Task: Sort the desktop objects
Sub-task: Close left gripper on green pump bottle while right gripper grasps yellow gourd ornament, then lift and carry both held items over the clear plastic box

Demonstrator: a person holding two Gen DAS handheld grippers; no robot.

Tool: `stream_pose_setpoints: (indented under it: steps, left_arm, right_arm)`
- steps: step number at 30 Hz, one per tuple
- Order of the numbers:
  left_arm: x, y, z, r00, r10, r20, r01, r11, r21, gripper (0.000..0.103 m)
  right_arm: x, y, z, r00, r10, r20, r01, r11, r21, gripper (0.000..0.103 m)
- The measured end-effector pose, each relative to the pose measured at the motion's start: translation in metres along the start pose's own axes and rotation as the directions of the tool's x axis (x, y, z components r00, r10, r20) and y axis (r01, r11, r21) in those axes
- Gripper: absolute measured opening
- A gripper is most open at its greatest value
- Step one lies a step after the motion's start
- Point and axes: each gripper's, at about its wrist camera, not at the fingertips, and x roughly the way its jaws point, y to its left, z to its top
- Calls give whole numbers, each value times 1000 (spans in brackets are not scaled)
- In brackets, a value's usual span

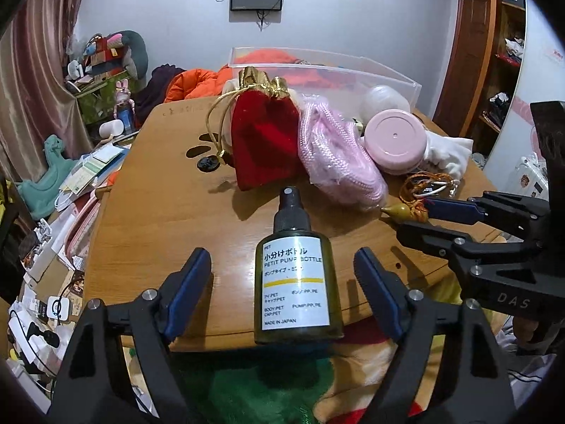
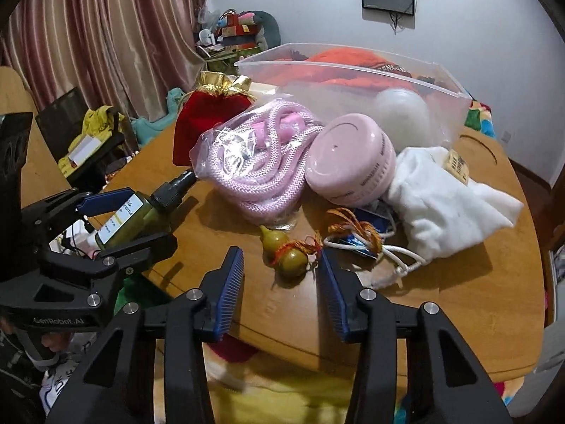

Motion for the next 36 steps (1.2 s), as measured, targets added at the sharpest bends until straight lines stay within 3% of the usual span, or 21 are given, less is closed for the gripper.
stream_pose_setpoints:
  steps: [7,13,27,36]
  left_arm:
    - [5,-1,-3,1000,4,-5,-4,1000,15,66]
    - [6,-7,-2,1000,-8,8,7,999,46,41]
    - [-15,4,7,999,-3,53,3,1000,7,41]
    - [-26,14,22,996,-22,83,24,999,-26,41]
  right_arm:
    - [4,2,1,1000,-19,2,19,1000,-7,30]
    - [3,0,-1,1000,-10,19,10,1000,-1,27]
    - [-32,-12,-2,994,48,98,-53,997,48,27]
    - [-59,-20,8,985,29,169,-40,997,60,26]
